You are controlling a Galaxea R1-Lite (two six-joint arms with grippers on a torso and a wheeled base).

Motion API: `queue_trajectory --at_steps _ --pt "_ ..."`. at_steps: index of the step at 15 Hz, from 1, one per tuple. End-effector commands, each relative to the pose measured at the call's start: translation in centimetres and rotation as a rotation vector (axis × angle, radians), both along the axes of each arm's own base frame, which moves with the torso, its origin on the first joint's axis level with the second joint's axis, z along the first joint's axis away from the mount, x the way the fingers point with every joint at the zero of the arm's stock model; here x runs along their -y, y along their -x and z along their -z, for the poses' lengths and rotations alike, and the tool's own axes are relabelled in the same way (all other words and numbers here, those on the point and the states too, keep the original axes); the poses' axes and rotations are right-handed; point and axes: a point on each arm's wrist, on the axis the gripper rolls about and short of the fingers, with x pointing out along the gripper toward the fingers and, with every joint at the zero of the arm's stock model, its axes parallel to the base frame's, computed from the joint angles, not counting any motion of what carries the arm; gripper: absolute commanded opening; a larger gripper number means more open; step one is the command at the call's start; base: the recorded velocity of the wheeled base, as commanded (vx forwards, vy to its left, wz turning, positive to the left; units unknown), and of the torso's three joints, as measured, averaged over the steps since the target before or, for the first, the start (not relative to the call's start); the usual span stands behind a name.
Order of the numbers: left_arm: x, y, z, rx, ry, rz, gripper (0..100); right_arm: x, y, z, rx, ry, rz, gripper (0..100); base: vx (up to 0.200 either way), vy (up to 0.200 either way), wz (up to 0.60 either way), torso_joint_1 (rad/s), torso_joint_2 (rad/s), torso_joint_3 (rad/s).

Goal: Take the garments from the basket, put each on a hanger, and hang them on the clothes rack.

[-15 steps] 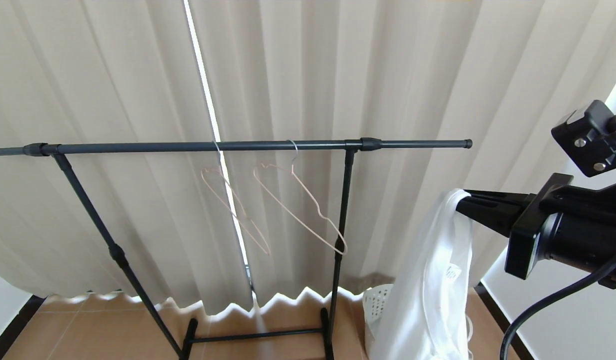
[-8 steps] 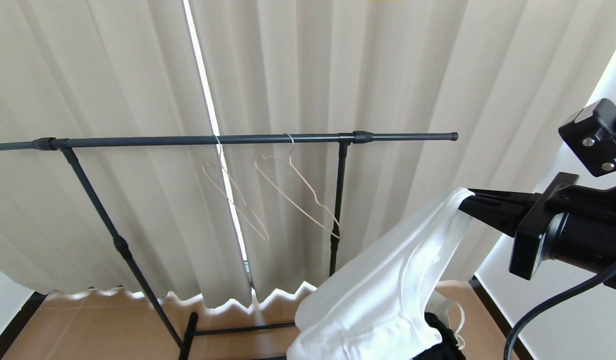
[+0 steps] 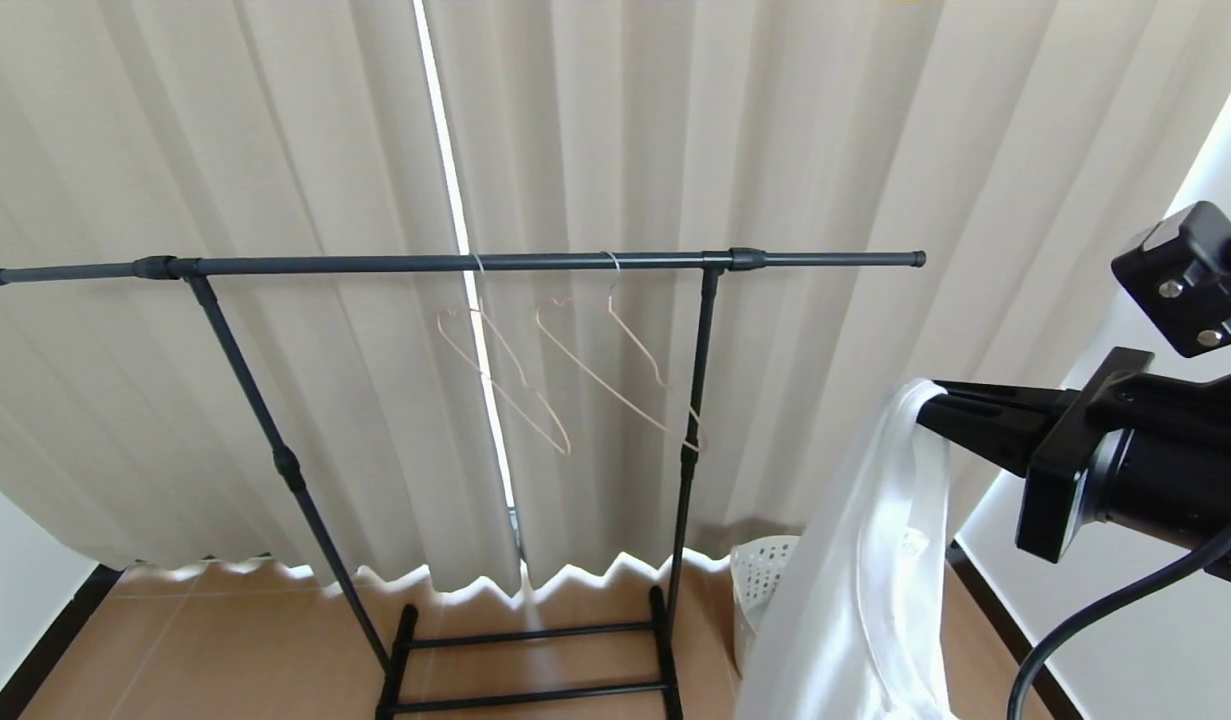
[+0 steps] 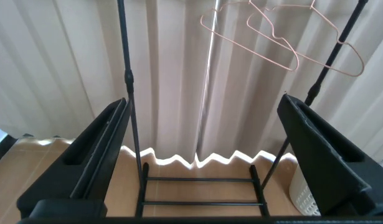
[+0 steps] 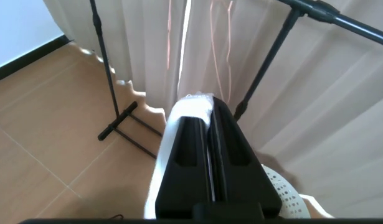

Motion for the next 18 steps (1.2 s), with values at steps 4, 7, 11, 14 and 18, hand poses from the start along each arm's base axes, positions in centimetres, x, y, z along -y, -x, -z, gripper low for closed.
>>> queue_trajectory --at_steps 4,7,11,14,18 --pt "0.0 0.0 0.0 0.0 0.0 0.0 100 0.0 0.0 0.3 -0.002 0.012 0.0 0 0.0 0.0 0.3 0.002 0.0 0.001" --pt "0.0 0.0 0.0 0.001 -0.003 0.0 100 0.0 -0.1 0.3 0.023 -0.002 0.001 0 0.0 0.0 0.0 0.0 0.0 0.0" --pt "0.0 0.0 0.0 0.001 -0.003 0.002 100 -0.1 -0.2 0.6 0.056 0.006 -0.004 0 0.0 0.0 0.0 0.0 0.0 0.0" --pt "0.0 -0.6 -0.1 -0.076 -0.007 0.036 100 -0.2 -0.4 0.8 0.05 0.01 -0.005 0 0.0 0.0 0.0 0.0 0.0 0.0" --pt "0.7 -4.9 -1.8 -0.469 -0.072 0.263 100 -3.3 -1.9 1.2 0.047 -0.006 -0.071 0 0.0 0.0 0.0 0.0 0.0 0.0"
